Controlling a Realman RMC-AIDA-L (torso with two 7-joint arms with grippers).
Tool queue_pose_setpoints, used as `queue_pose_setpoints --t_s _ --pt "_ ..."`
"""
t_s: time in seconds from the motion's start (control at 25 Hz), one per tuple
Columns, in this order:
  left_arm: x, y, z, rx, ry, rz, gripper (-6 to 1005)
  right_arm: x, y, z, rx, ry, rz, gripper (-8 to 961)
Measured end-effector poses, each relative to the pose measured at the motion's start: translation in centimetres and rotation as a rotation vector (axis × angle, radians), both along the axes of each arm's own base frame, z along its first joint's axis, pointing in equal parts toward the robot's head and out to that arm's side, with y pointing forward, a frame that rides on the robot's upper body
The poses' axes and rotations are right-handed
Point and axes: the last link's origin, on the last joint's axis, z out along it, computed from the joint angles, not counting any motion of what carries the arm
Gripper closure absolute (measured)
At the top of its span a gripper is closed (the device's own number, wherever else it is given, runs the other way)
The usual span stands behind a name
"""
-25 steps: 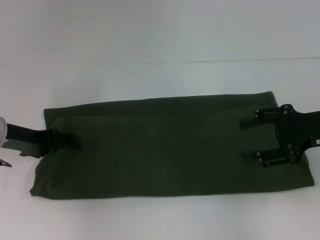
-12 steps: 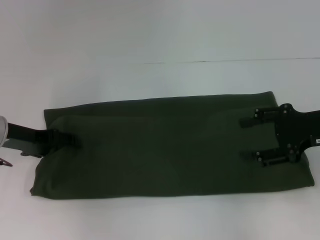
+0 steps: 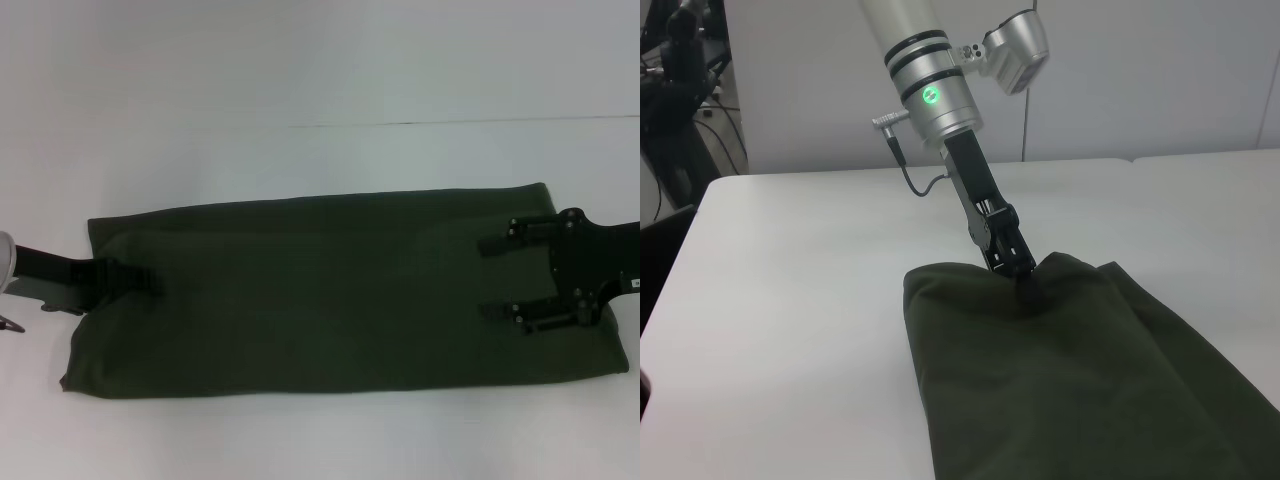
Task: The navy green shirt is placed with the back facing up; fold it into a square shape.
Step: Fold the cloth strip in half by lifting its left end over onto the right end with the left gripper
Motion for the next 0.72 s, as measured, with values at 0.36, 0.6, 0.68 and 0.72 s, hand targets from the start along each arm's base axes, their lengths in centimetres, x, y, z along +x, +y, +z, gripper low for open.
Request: queue_pose_setpoints --t_s 0.36,0.6,0.68,0.72 --pt "0.08 0.06 0.00 0.000 0.000 -0.002 131 0.00 0.00 0.00 0.000 0.000 0.000 159" --pt "0.09 0.01 -0.14 -0.006 0.003 -0.005 153 -0.01 0.00 -0.01 0.000 -0.001 0.002 158" --pt "0.10 0.00 -0.20 -0.008 0.004 -0.006 194 -0.01 -0.02 -0.06 -0.003 -0.003 0.004 158" --pt "0.11 -0.01 -0.22 -0.008 0.004 -0.006 214 -0.02 -0.03 -0.09 -0.004 -0.004 0.005 158"
